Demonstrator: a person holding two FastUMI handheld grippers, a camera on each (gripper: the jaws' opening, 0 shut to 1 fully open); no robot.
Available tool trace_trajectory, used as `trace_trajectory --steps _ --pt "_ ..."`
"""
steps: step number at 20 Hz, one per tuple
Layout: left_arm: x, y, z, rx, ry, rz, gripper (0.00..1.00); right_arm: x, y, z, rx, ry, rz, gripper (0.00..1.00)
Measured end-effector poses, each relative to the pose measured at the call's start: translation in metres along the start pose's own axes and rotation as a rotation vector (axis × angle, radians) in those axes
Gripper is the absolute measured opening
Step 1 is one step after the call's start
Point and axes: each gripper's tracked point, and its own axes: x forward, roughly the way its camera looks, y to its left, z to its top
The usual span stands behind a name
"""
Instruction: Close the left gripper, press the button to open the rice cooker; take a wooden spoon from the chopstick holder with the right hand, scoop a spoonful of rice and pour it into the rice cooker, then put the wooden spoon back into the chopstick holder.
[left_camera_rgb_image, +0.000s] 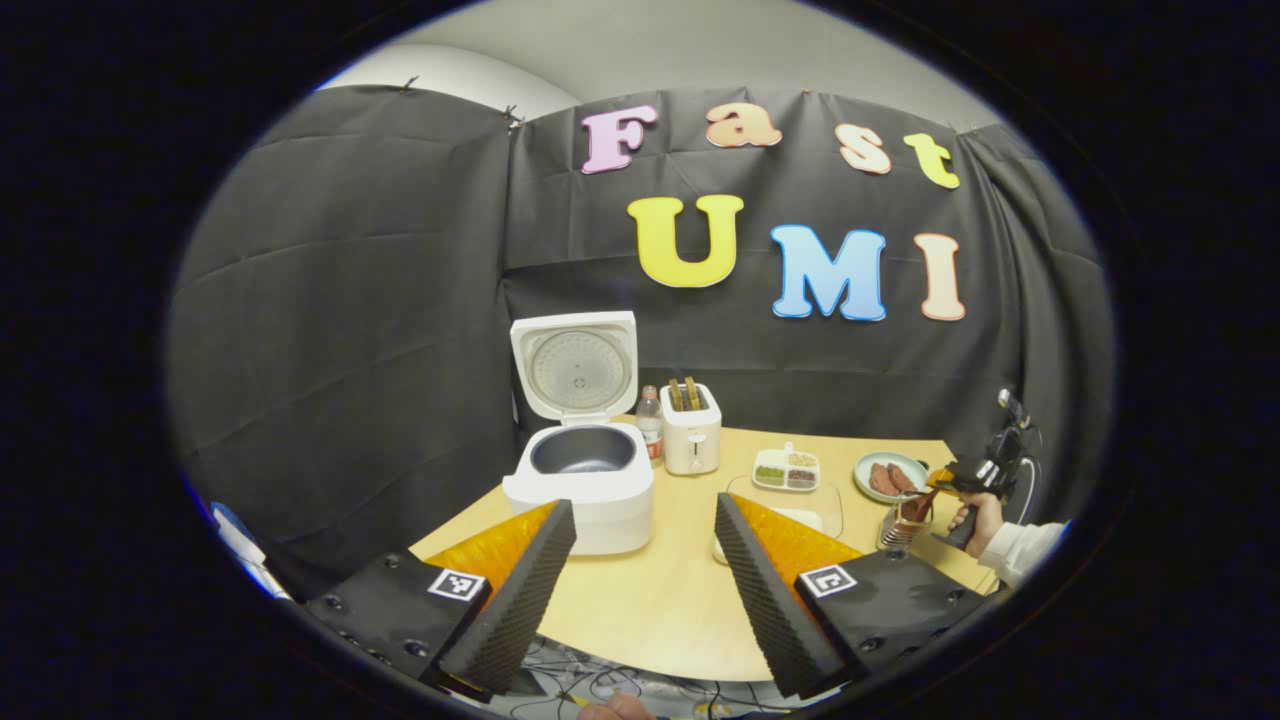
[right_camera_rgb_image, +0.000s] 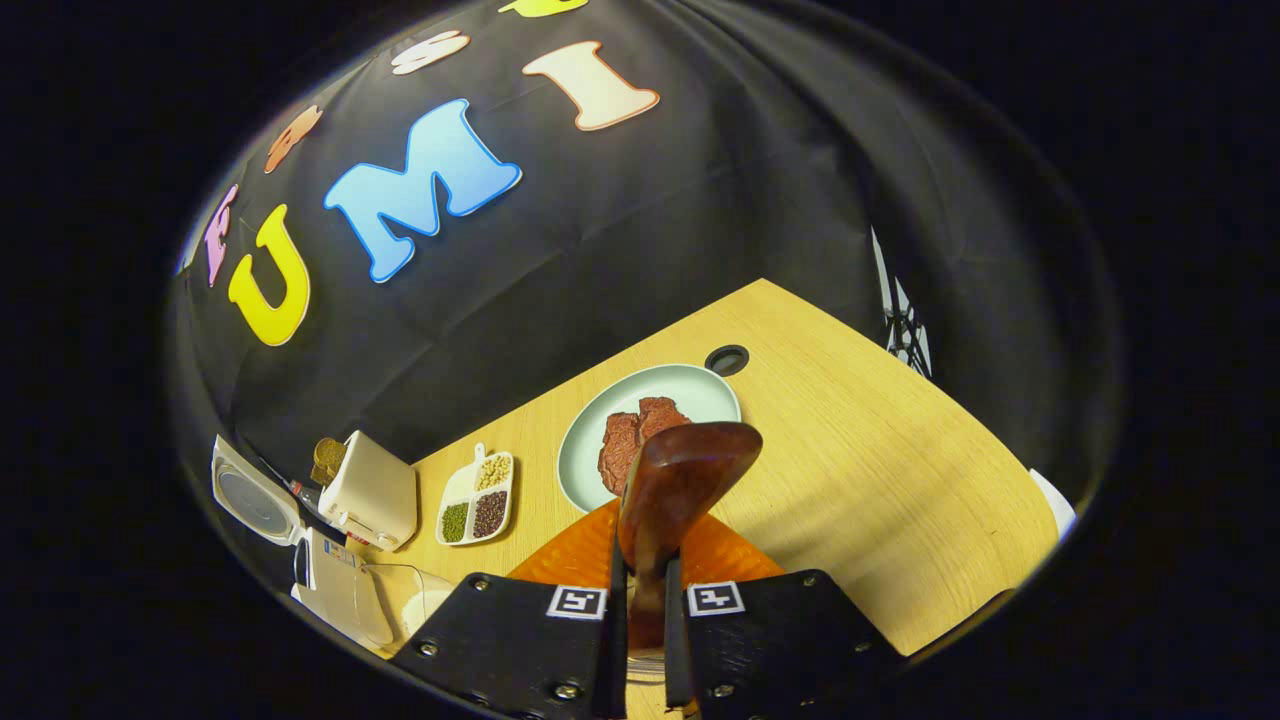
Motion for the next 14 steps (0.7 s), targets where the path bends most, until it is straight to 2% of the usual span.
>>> trace_trajectory --steps 4,8,14 --pt "-0.008 0.01 0.003 -0.023 -0.028 -0.004 0.98 -0.031 0.015 0.017 -0.008 -0.047 0.027 0.15" --pt "-0.008 0.015 0.007 -0.058 -0.062 -0.055 0.99 -0.073 0.032 0.032 -0.067 -0.104 0.042 0.15" --pt "-0.019 0.061 0.021 -0.082 -0.133 -0.137 0.99 -0.159 0.09 0.035 -0.121 -0.162 0.076 0.15"
